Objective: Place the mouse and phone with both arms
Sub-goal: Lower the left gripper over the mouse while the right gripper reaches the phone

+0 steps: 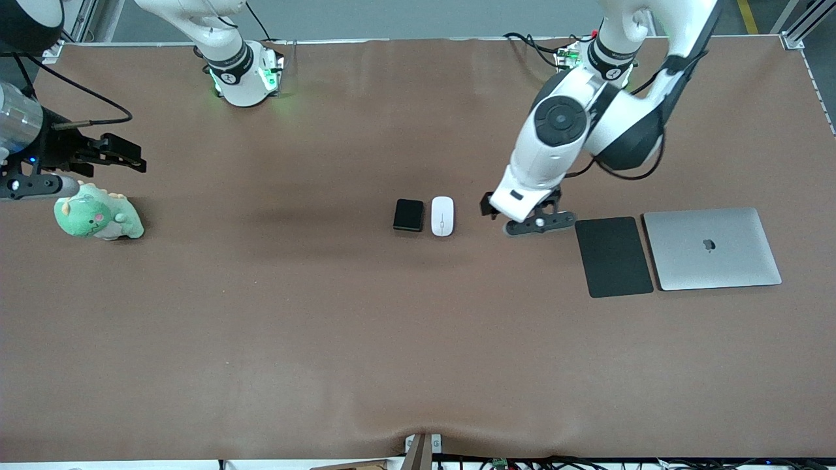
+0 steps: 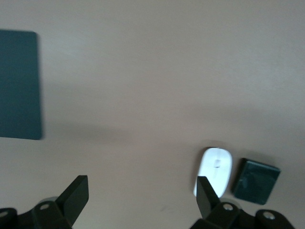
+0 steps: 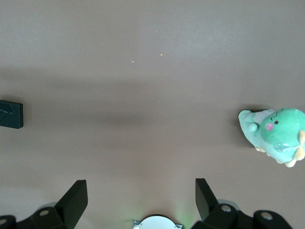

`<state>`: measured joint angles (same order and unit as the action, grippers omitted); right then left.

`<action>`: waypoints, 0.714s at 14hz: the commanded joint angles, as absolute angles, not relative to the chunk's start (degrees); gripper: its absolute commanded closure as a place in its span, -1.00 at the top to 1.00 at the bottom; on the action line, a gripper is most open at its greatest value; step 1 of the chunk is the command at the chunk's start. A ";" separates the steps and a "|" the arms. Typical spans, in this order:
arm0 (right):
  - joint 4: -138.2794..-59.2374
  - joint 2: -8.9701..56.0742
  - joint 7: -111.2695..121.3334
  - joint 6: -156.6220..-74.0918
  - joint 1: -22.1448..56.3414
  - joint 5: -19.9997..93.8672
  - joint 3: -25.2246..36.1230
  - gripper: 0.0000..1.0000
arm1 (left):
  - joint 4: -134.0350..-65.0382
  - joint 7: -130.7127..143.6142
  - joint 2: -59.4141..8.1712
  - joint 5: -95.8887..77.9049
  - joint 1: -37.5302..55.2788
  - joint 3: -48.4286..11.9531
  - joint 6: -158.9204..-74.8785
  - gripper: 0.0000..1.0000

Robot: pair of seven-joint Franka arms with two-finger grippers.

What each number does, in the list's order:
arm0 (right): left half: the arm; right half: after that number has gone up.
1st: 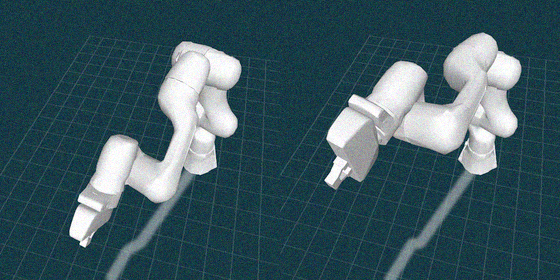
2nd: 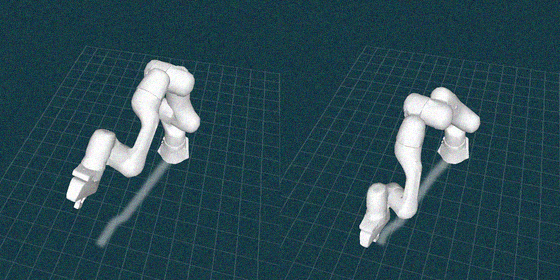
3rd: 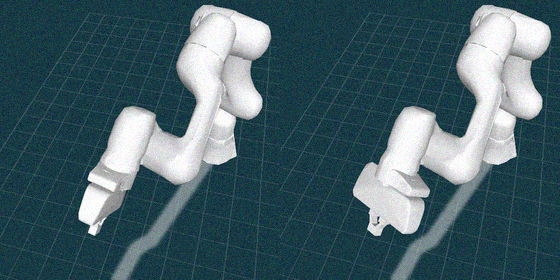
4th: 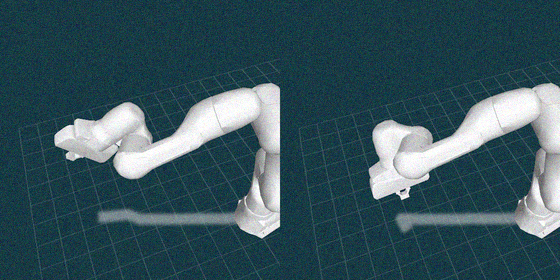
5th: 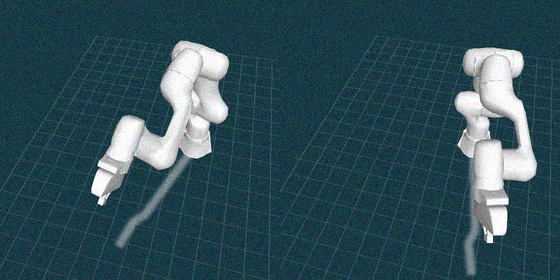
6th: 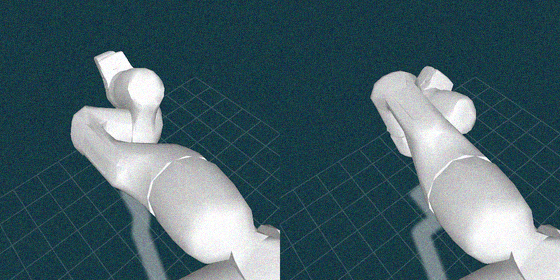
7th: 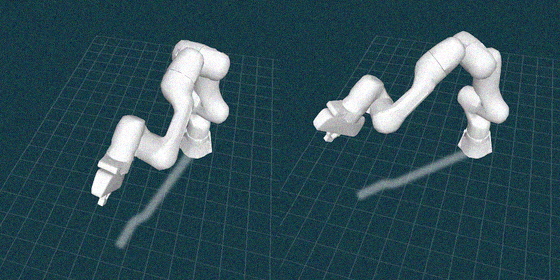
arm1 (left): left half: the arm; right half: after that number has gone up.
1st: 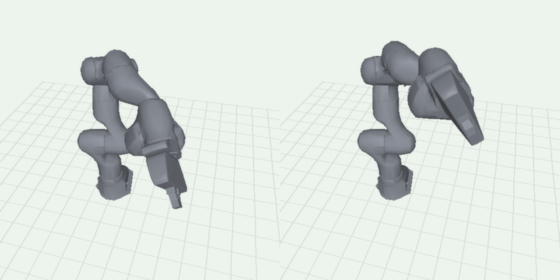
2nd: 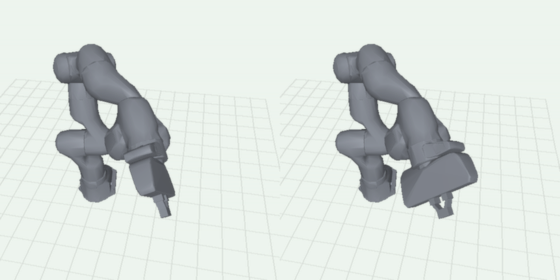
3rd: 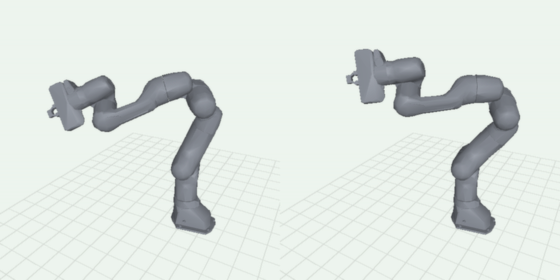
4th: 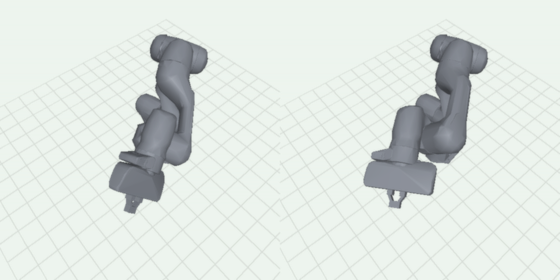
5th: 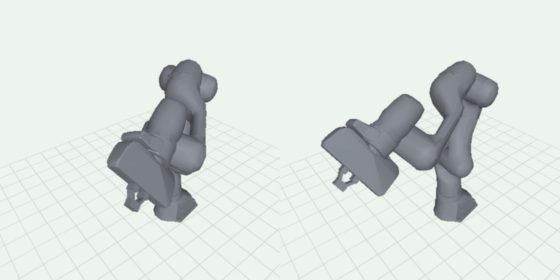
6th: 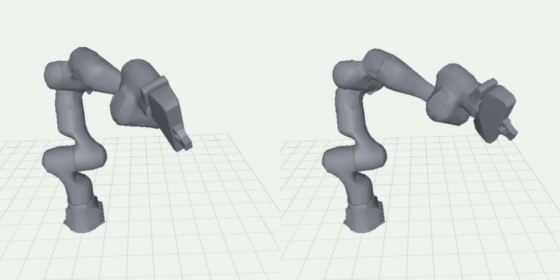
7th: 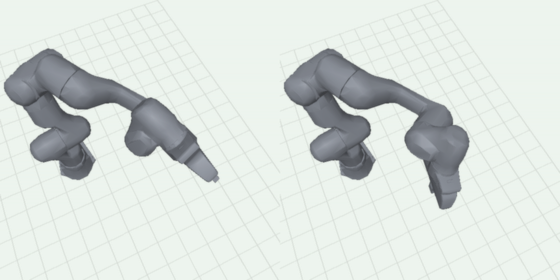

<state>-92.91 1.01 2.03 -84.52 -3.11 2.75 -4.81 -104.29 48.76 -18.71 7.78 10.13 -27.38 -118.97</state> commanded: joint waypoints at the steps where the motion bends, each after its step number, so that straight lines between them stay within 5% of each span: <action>1: -92.64 3.42 2.02 -86.57 -1.42 3.25 -5.10 1.00 | -99.33 54.22 -25.82 12.29 13.17 -27.51 -119.36 1.00; 10: -92.64 5.27 -8.77 -89.82 7.29 3.34 -5.19 1.00 | -93.25 55.73 -38.31 23.72 19.69 -27.42 -123.82 1.00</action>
<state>-92.81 5.72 -5.11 -89.47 5.67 3.02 -5.33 -95.01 55.61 -36.34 20.84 18.75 -27.39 -121.81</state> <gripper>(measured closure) 0.000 0.000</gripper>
